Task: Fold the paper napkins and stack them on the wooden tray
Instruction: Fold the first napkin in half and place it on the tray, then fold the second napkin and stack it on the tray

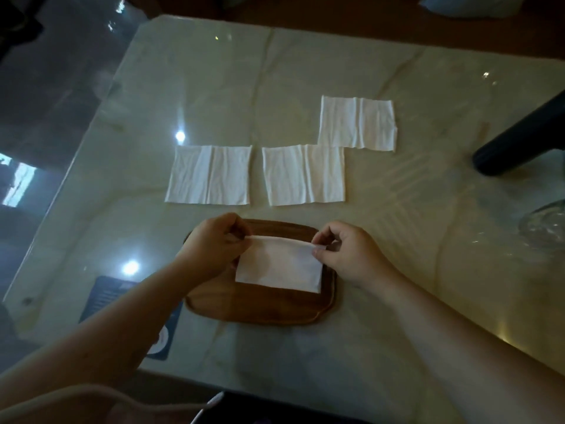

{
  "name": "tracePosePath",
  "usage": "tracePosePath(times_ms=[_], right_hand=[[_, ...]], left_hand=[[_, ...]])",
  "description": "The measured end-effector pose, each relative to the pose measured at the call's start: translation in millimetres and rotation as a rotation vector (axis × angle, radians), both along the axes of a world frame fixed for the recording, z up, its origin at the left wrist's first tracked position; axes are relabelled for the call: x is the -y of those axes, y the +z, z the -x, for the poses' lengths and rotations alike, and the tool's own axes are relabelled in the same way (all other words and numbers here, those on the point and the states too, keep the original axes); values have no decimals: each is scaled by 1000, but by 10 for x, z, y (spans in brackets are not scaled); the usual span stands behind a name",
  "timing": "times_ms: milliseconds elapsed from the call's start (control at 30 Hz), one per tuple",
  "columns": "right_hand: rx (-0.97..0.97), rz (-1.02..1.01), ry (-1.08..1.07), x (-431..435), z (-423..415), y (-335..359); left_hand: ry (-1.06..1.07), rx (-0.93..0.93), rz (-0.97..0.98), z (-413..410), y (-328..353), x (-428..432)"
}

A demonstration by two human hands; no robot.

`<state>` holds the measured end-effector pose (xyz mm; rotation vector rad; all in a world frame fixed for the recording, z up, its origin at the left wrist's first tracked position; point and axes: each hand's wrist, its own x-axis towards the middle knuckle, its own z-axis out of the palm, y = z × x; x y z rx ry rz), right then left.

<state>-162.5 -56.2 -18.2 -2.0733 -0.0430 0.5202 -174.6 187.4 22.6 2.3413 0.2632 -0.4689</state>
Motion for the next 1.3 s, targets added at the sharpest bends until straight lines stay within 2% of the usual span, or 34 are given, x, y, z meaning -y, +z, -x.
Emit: tracePosePath(times_ms=[267, 367, 533, 733, 900, 1033, 1300], right_hand=[[40, 141, 144, -465, 17, -84], [147, 227, 178, -479, -39, -59], [172, 279, -84, -240, -343, -6], [107, 357, -350, 142, -806, -146], [64, 407, -340, 137, -1000, -222], [73, 465, -282, 48, -1063, -280], [133, 465, -261, 212, -988, -181]], left_hand=[[-68, -77, -59, 97, -287, -444], [-154, 17, -172, 95, -338, -507], [-272, 212, -217, -142, -306, -514], [-411, 285, -302, -820, -290, -274], [-428, 328, -308, -1446, -337, -8], [-469, 286, -377, -1806, -448, 149], [-644, 217, -582, -1875, -567, 278]])
